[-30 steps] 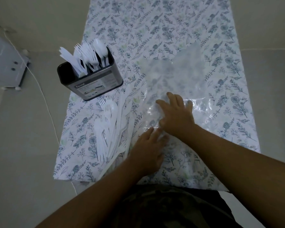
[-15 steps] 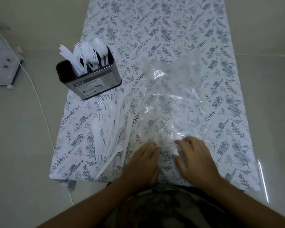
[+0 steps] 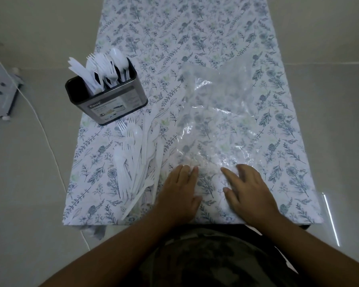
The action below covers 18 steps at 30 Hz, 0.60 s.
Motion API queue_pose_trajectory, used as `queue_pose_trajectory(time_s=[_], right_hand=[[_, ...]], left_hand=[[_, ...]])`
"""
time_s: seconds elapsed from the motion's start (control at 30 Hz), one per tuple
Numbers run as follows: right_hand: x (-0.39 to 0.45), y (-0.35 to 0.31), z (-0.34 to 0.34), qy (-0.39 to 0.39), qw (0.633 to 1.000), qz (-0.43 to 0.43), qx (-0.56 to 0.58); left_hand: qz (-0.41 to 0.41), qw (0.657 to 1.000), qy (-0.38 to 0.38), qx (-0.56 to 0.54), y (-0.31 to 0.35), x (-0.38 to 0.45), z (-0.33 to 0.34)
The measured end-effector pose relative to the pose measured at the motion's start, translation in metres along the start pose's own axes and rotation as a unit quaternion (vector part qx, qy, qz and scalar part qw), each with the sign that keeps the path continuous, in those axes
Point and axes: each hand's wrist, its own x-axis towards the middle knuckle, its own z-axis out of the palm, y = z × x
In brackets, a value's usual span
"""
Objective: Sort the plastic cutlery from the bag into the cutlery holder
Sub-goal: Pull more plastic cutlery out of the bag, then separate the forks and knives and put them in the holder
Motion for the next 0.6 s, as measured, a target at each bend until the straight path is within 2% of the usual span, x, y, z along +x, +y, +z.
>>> queue_pose_trajectory(time_s=[0.17,0.3,0.47,0.53,0.6], right_hand=[[-0.002,0.002,-0.001,0.004,0.998,0.052,0.030],[0.009,-0.010,-0.008,0.026,0.998,0.043,0.028],[0.028,-0.034,-0.003,0.013,0.996,-0.067,0.048],[0.036,-0.045,0.001,-0.009,0.992,-0.121,0.045],[0.043,-0.056,0.004,-0.034,0.987,-0.154,0.036]], left_hand=[[0.026,0.999,-0.012,-0.039,-0.002,0.001,-0.005],[0.023,0.998,0.000,-0.063,-0.002,0.000,-0.014],[0.029,0.997,-0.007,-0.070,-0.006,-0.012,-0.018],[0.023,0.996,0.026,-0.078,-0.012,-0.021,-0.022],[-0.015,0.990,0.096,-0.102,-0.023,-0.029,-0.029]])
